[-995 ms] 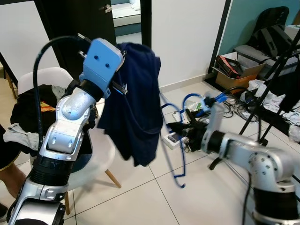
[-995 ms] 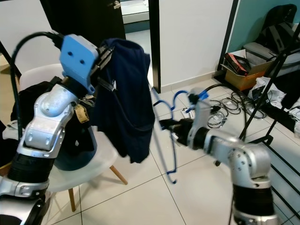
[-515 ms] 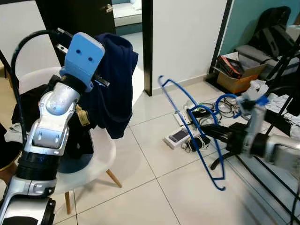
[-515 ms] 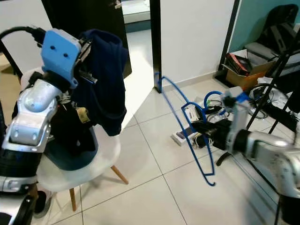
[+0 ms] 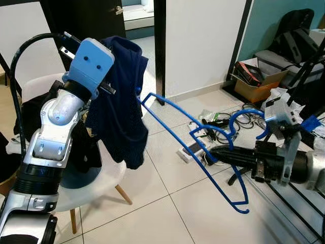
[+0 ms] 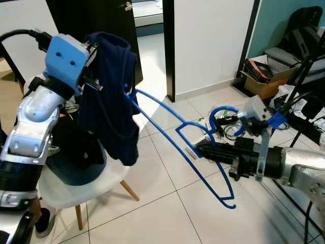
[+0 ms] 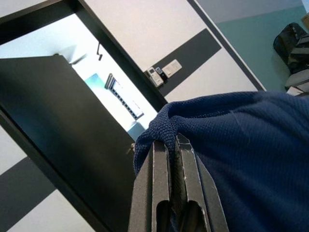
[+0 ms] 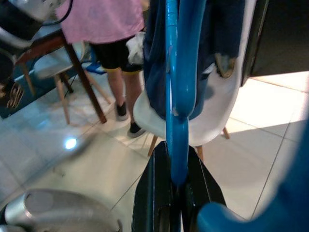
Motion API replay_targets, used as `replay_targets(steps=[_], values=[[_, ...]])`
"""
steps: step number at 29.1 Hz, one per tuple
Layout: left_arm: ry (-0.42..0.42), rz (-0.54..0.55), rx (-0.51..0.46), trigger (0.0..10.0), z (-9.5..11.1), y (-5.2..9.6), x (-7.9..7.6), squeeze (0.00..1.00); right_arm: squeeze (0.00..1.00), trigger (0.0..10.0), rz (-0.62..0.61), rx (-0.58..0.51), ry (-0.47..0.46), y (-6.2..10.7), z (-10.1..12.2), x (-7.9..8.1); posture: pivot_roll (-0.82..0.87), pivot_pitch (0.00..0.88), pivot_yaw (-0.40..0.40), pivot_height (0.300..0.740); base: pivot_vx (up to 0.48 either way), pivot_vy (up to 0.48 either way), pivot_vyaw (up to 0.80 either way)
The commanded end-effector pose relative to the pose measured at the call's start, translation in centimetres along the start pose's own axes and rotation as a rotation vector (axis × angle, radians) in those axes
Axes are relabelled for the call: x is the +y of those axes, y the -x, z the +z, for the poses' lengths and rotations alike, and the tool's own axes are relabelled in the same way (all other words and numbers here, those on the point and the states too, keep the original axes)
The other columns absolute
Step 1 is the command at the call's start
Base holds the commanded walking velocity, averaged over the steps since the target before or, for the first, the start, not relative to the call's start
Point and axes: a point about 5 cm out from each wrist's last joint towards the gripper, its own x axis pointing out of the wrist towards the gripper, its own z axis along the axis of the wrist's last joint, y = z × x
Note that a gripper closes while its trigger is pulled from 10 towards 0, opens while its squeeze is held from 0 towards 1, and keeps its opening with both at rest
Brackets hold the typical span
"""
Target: Hang hanger
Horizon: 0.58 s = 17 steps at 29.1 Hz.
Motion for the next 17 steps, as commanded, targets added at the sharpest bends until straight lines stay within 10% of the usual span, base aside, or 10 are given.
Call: replay_targets(steps=[1,17], values=[[-0.029,0.015,-0.031,10.0,0.6,-0.4,0.4,0.00,0.00,10.0,0.019,0.013,0.023,-0.2,0.0,0.4,-0.05,0.000,0.035,0.740,0.000,0.000,0.00],[-0.062,0.015,-0.051,10.0,0.7,-0.8,0.6,0.00,0.00,10.0,-0.030,0.155,0.042,0.6,-1.6,-0.3,-0.05,0.000,0.033,0.740,0.000,0.000,0.00]])
